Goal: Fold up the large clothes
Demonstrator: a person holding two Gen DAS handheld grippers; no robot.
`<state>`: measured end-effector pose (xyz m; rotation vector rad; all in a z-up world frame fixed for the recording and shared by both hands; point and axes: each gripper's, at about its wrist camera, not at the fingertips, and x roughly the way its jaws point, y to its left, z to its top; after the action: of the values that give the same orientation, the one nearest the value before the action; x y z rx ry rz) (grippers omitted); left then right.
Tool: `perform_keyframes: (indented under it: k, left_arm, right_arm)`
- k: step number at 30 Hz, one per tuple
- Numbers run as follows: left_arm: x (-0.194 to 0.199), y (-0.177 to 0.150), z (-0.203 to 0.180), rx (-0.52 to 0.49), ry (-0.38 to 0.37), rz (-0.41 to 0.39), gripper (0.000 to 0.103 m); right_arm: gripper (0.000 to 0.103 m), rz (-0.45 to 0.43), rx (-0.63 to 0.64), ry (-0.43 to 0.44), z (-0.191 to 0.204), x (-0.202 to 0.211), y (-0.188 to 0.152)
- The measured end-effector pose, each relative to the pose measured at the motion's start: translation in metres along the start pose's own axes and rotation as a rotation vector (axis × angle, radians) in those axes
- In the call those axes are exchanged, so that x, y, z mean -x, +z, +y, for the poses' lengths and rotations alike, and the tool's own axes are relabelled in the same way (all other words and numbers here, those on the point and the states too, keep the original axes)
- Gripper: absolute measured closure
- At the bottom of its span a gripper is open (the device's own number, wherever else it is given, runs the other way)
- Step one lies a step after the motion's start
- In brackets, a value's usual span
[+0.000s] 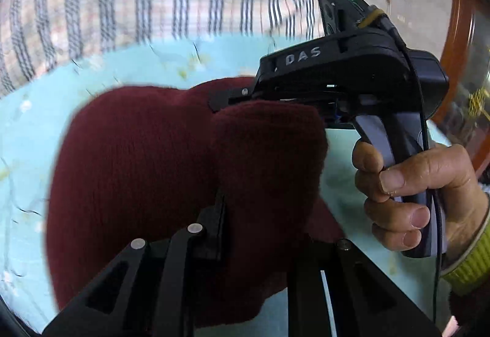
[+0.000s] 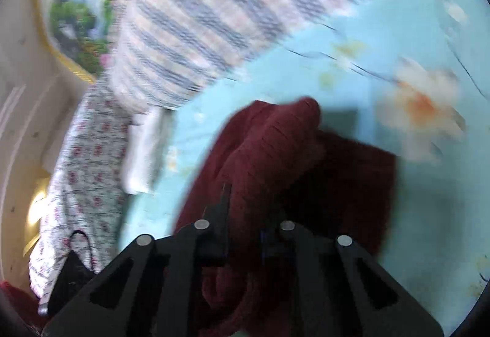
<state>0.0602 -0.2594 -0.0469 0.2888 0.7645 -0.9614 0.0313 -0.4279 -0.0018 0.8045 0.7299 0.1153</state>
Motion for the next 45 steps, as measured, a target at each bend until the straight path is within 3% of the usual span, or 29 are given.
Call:
perform_keyframes:
  k: [3, 5, 10, 15, 18, 27, 30, 33, 38, 45]
  left_arm:
    - [-0.004, -0.003, -0.009, -0.037, 0.012, -0.005, 0.087]
    - [-0.005, -0.004, -0.008, -0.037, 0.012, -0.005, 0.087]
    - [-0.001, -0.004, -0.006, -0.031, 0.0, 0.02, 0.079]
    - [0.035, -0.005, -0.009, 0.007, -0.091, 0.026, 0.041]
    - [0.066, -0.007, 0.004, 0.048, -0.117, 0.006, 0.029]
    - [0.102, -0.007, 0.095, 0.264, -0.07, 0.038, 0.019]
    - [0.085, -0.001, 0.142, 0.395, -0.095, 0.09, 0.02]
    - [0.067, 0.002, 0.171, 0.513, -0.196, 0.135, 0.02]
    - [0.023, 0.015, 0.173, 0.501, -0.247, 0.204, 0.018]
    - [-0.038, 0.023, 0.17, 0.502, -0.315, 0.297, 0.002]
  right_arm:
    - [0.089, 0.025, -0.074, -0.068, -0.042, -0.008, -0.012]
    - [0.089, -0.001, -0.1, -0.033, -0.054, -0.004, -0.014]
    - [0.086, 0.003, -0.055, -0.103, -0.048, -0.01, -0.011]
    - [0.072, -0.018, -0.064, -0.136, -0.041, 0.002, -0.017]
    - [0.05, -0.049, -0.061, -0.181, -0.034, 0.016, -0.024]
    - [0.034, -0.074, -0.11, -0.123, -0.027, 0.041, -0.046]
    - [0.025, -0.052, -0.118, -0.111, -0.027, 0.04, -0.05]
    - [0.025, -0.026, -0.125, -0.11, -0.03, 0.037, -0.052]
    - [0.025, 0.014, -0.145, -0.125, -0.038, 0.028, -0.048]
    - [0.025, 0.051, -0.14, -0.114, -0.046, 0.011, -0.042]
